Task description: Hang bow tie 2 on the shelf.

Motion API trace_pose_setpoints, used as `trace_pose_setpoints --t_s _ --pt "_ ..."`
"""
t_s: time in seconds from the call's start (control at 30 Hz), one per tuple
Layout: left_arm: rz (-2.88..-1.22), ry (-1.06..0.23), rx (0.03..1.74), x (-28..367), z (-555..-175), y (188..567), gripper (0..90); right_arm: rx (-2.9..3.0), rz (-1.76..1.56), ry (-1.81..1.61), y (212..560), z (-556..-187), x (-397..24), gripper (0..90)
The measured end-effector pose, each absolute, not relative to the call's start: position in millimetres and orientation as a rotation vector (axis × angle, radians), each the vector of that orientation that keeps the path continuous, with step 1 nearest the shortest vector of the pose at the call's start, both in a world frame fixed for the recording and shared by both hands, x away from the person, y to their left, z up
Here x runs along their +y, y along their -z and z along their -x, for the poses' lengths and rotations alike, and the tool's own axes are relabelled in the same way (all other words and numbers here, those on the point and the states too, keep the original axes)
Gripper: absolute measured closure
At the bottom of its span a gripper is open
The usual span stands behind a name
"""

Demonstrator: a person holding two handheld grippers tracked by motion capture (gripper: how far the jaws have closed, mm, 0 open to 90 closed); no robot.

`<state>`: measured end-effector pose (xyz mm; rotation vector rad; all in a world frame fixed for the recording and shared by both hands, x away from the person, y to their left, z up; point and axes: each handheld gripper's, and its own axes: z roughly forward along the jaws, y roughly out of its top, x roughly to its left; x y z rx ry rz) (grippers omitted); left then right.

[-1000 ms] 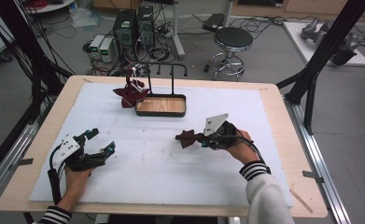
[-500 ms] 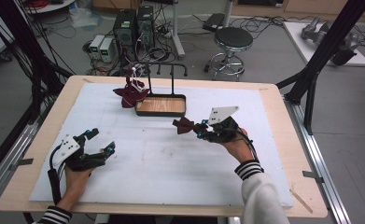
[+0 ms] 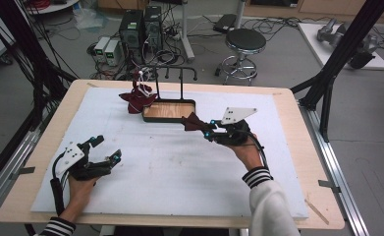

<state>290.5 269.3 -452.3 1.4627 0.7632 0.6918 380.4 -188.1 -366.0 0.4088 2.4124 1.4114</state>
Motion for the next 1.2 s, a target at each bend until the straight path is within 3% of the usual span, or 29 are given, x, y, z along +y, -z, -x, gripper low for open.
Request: trace_pose_setpoints --t_s 1.2 --pt "-1.459 -0.695 0.767 269 -290 452 12.9 2.186 -0.622 -1.676 347 -420 -179 73.1"
